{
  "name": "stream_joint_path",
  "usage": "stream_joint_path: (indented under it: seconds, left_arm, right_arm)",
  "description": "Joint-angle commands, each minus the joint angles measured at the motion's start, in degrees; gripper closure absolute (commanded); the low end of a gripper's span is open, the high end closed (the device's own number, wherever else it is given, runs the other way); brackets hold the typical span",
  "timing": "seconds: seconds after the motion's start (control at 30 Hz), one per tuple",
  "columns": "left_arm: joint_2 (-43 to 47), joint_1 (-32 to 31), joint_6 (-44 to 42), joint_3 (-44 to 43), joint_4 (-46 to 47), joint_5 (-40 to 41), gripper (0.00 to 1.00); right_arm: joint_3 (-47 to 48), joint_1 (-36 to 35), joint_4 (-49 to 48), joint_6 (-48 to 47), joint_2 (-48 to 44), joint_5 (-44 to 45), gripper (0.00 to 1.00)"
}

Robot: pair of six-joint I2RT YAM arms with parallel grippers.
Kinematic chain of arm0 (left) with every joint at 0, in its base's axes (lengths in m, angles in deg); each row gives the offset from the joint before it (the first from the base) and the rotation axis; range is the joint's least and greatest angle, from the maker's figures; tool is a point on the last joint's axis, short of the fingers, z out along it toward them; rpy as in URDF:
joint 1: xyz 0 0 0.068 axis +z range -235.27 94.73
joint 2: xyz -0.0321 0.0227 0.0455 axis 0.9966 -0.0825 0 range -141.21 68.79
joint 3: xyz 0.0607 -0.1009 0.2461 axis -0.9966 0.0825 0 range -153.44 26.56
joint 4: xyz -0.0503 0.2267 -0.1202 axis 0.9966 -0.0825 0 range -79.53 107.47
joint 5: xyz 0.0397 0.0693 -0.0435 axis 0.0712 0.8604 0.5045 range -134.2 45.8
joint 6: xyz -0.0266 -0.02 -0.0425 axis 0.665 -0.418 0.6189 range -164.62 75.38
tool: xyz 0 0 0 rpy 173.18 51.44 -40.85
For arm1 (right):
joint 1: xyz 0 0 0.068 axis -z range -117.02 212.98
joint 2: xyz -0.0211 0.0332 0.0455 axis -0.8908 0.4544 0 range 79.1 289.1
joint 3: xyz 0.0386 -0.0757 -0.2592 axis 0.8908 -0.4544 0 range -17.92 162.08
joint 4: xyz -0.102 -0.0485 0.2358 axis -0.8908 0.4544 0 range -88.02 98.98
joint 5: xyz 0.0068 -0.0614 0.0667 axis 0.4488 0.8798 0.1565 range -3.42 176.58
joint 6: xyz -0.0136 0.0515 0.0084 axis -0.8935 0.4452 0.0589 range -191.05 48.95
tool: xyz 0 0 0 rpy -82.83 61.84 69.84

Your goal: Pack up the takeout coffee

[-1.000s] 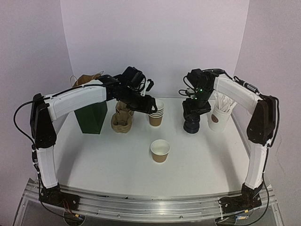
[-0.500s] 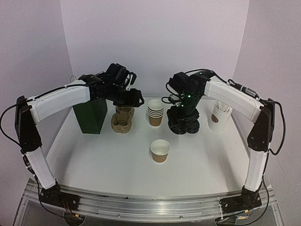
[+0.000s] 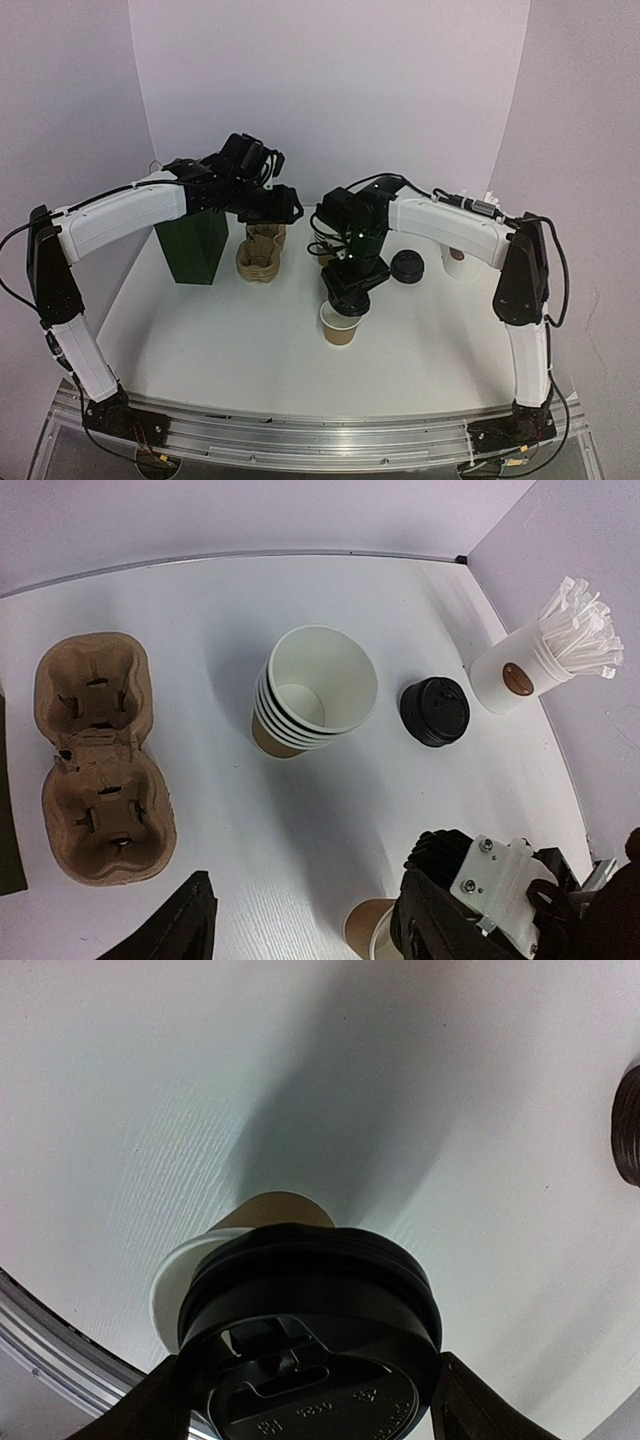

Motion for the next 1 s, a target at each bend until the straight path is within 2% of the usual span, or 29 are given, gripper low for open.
stream_joint_path:
  seconds: [0.0,0.97]
  left_arm:
    - [2.7,-0.2,0.0,0.0,1.6,1.1,0.38]
    - [2.1,-0.2,0.7,0.6,2.4,1.4,0.38]
  right_arm:
    - [3.2,-0.4,0.4,0.0,1.3,-1.7,0.22]
    - [3.4,-2.1,0.4,-1.3,3.2,-2.8,0.21]
